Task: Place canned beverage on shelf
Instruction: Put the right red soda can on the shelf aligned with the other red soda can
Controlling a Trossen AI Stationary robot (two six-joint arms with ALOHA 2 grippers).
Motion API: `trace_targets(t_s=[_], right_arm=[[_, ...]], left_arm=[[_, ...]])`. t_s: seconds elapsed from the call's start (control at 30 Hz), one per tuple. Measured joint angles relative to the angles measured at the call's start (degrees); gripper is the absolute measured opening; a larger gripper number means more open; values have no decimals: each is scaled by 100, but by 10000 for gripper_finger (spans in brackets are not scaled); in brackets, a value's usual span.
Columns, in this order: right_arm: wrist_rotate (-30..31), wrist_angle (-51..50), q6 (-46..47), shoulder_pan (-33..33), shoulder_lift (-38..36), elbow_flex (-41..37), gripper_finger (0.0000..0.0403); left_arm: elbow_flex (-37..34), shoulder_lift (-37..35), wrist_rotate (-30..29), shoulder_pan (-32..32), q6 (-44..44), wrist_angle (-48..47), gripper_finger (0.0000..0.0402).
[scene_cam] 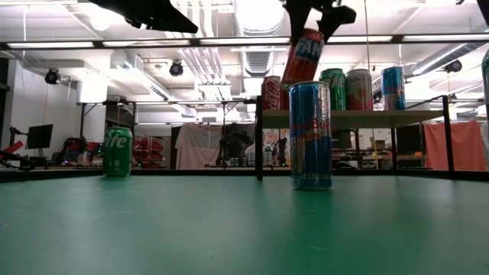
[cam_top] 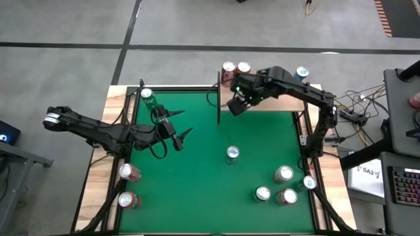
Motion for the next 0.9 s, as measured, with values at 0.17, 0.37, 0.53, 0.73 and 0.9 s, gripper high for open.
trace_targets(t_s=[0.17, 0.37, 0.53, 0.73, 0.9], right_arm=[[-120, 1, -267, -492, 0, -9, 288], [-141, 2, -513, -842, 32, -9, 288], [-184, 5, -675, -976, 121, -9, 288], [-181, 9, -720, -970, 197, -11, 288], [-176, 14, -756, -970, 314, -13, 288]], left_arm=[[0, 0, 0, 0, 0, -2, 338], [0, 0, 0, 0, 0, -2, 338], [0, 90, 1, 0, 2, -5, 338], [0, 208, -1, 0, 107, 2, 338], [-2, 216, -55, -2, 150, 136, 338]])
